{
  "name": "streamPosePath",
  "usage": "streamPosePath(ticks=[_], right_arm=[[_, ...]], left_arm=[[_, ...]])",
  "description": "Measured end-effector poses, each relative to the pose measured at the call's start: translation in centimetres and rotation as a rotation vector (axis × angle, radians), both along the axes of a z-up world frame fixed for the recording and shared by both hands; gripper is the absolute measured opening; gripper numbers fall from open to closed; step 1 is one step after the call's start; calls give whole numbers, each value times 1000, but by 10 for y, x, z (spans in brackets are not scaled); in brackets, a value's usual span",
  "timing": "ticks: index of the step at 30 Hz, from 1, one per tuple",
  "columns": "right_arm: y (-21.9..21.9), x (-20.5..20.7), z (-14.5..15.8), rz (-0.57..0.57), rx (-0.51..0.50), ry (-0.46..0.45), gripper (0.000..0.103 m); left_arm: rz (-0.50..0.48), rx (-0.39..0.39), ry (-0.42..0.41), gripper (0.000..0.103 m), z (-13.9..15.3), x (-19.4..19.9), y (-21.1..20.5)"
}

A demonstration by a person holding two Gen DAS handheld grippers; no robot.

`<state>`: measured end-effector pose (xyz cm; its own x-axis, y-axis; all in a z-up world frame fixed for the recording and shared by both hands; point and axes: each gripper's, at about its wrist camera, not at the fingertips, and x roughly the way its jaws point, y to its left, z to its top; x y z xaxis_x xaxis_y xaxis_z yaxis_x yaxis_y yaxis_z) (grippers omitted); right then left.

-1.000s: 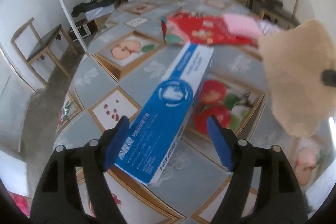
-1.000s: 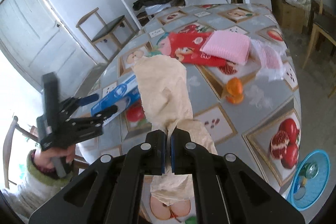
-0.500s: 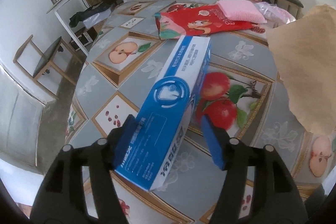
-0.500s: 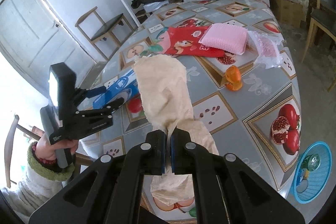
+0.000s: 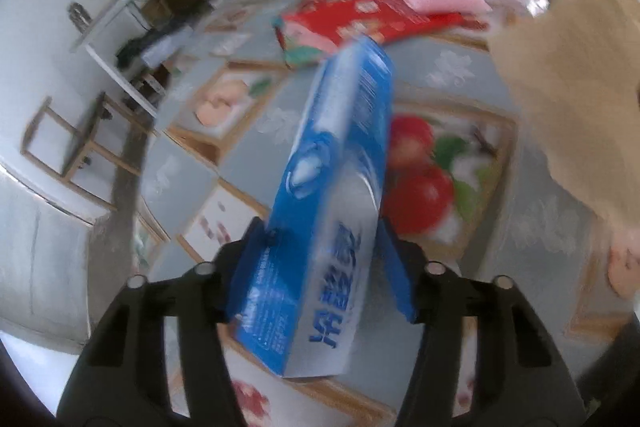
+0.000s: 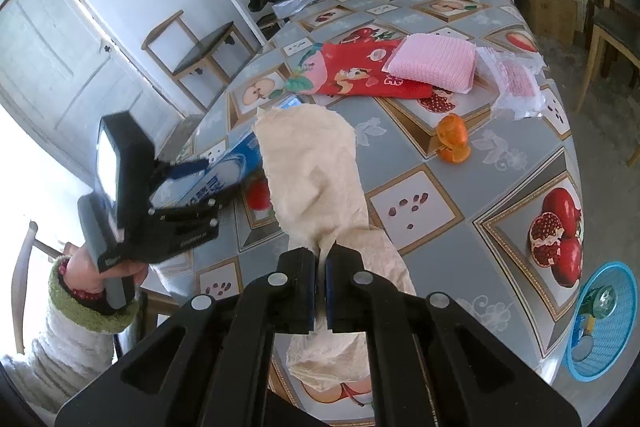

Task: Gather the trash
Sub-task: 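Lift the beige cloth with the right gripper while left holds the toothpaste box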

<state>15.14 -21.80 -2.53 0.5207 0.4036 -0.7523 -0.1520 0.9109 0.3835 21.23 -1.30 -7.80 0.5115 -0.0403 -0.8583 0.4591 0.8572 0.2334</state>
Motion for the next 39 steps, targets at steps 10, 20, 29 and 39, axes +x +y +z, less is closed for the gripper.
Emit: streamPosePath(ticks=[10, 20, 29, 39], right_arm=[[-24, -9, -3, -47, 17, -1, 4], [-28, -8, -18, -50, 20, 28, 4], [-12, -7, -30, -35, -187, 11, 4], [0, 5, -33, 67, -136, 4, 48]], left_arm=[[49, -313, 190, 32, 3, -71, 39], [72, -609, 293, 63, 25, -97, 47], [35, -561, 337, 63, 26, -47, 3], [-15, -386, 344, 52, 8, -16, -37]])
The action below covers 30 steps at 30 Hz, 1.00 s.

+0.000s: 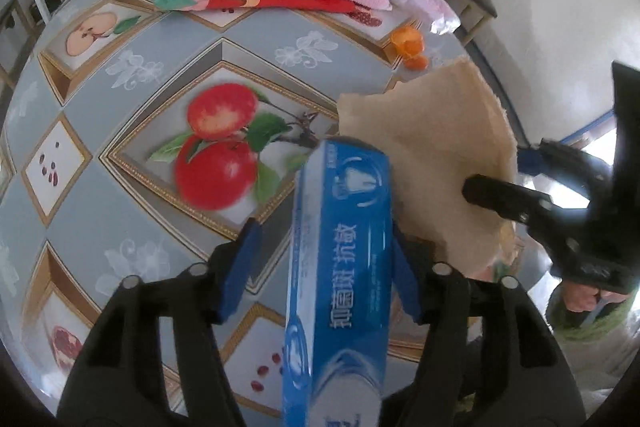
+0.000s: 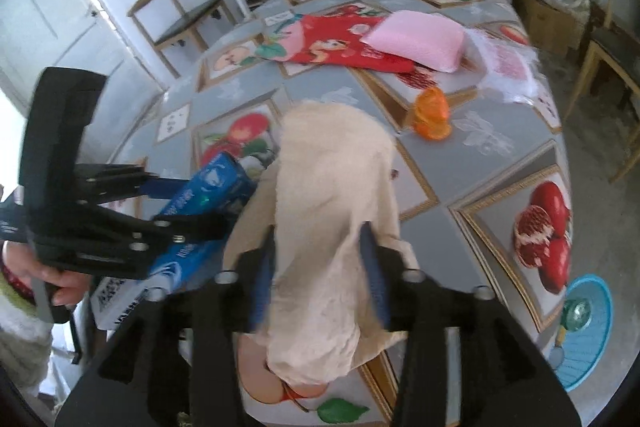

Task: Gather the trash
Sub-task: 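Lift the beige cloth with the right gripper while left holds the toothpaste box, then carry the toothpaste box and beige cloth with both grippers toward the blue wastebasket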

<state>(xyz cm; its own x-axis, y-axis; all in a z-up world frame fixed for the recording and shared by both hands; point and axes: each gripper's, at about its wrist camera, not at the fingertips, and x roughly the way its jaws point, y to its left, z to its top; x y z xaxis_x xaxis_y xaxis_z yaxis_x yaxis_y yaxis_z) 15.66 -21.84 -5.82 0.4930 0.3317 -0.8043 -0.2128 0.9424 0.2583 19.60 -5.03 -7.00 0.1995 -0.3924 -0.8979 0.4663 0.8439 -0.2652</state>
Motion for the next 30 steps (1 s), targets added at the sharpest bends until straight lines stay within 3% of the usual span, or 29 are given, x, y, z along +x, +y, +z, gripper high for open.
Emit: streamPosePath(ticks=[4, 10, 15, 21, 24, 30], right_arm=[[6, 1, 3, 54, 13, -19, 60], [23, -5, 11, 164, -53, -103, 76], [44, 4, -4, 206, -170, -88, 76], [44, 13, -28, 140, -280, -35, 76], [33, 14, -34, 97, -247, -5, 68], [15, 14, -31, 11, -239, 10, 39]], left_arm=[[-4, 8, -2, 46, -2, 4, 1], [14, -12, 0, 40, -2, 5, 8], [29, -24, 4, 38, -3, 5, 13], [38, -31, 6, 35, -3, 6, 16], [47, -36, 8, 32, -3, 5, 19], [67, -73, 7, 31, -1, 2, 24]])
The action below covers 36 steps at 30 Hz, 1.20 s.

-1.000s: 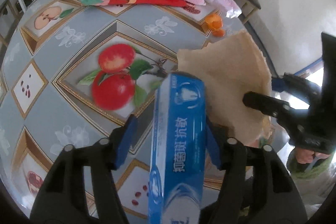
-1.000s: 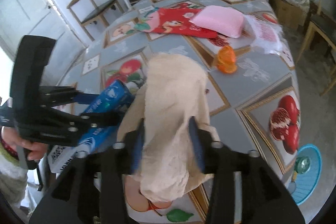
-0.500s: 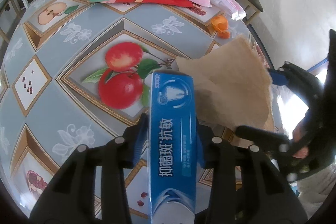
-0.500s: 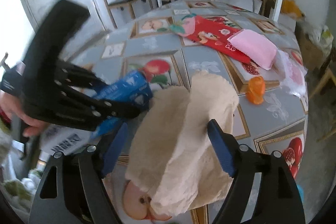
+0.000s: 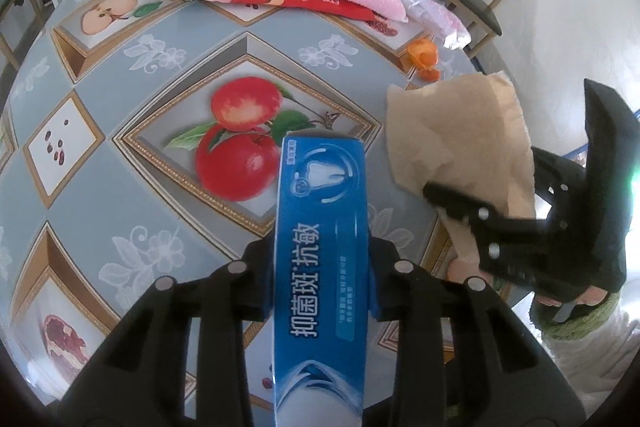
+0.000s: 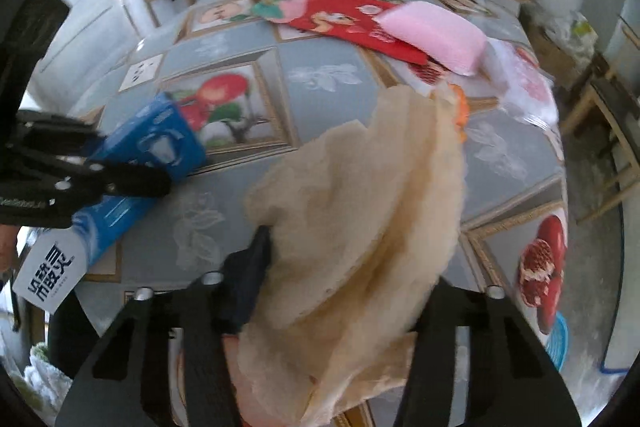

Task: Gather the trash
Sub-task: 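Carry the toothpaste box and beige cloth with both grippers toward the blue wastebasket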

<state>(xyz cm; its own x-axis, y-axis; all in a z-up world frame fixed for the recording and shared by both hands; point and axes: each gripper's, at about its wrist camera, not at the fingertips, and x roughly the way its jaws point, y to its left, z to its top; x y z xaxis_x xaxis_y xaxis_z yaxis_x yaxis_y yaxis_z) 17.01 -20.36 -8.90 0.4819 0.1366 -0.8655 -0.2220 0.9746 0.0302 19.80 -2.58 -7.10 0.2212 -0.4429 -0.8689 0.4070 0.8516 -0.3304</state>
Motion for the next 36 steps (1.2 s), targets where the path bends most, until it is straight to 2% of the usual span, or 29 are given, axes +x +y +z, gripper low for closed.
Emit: streamPosePath(ticks=[3, 6, 7, 13, 16, 22, 28, 32, 36], right_arm=[[-7, 2, 0, -39, 4, 4, 24], [-13, 2, 1, -70, 23, 9, 10], [-16, 1, 0, -79, 34, 11, 8], [-28, -6, 8, -119, 127, 4, 6], [-30, -11, 16, -126, 153, -13, 6], [-29, -19, 28, -124, 156, -53, 6], [-26, -22, 29, -124, 152, -49, 6], [-23, -24, 31, -126, 142, -56, 6], [-22, -26, 34, -136, 140, -62, 6]], left_arm=[[15, -56, -21, 31, 10, -7, 7], [36, -95, -87, 31, 27, -20, 15], [43, -109, -129, 31, 36, -28, 18], [71, -182, -324, 31, 79, -68, 31], [90, -198, -378, 31, 88, -82, 34], [134, -244, -353, 32, 82, -90, 35], [185, -221, -349, 32, 72, -93, 35], [197, -200, -399, 32, 78, -100, 34], [198, -215, -422, 31, 83, -104, 36]])
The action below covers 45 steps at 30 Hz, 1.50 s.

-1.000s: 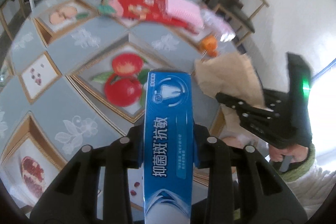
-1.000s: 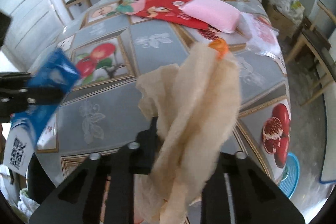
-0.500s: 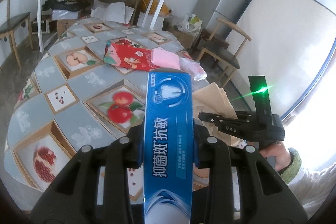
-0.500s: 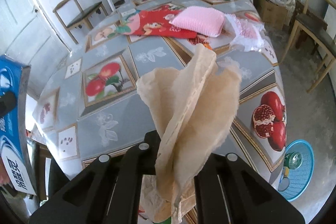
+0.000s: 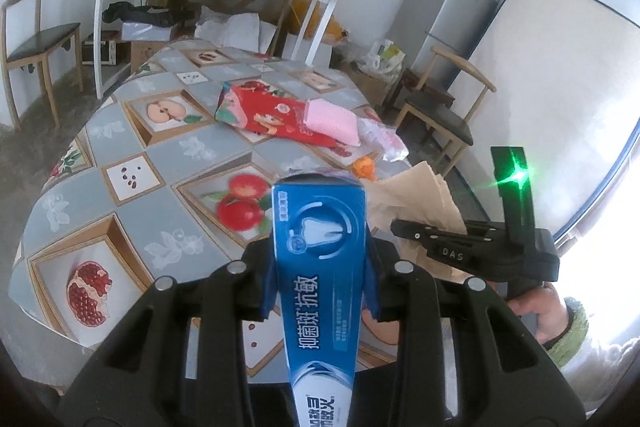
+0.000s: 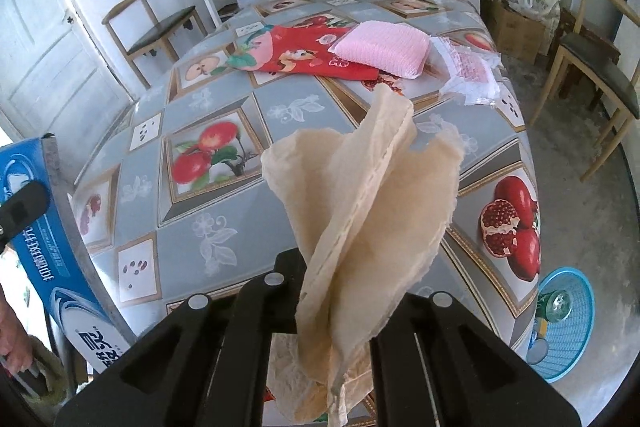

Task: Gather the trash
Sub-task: 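Carry the toothpaste box and beige cloth with both grippers toward the blue wastebasket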

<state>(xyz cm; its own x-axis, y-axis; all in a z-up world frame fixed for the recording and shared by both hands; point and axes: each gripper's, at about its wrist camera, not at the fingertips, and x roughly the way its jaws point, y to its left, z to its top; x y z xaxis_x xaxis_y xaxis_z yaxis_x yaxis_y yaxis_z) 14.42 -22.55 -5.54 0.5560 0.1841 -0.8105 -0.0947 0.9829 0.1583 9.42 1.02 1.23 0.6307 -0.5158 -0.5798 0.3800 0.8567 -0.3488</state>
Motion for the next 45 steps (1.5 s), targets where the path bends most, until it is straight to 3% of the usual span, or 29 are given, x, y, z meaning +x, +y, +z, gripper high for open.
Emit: streamPosePath(ticks=[22, 45], right_arm=[[6, -21, 55, 11, 162, -96, 6], [3, -32, 80, 6, 208, -156, 6]], left_arm=[[21, -98, -175, 31, 53, -28, 14], [14, -119, -203, 31, 65, -34, 11]])
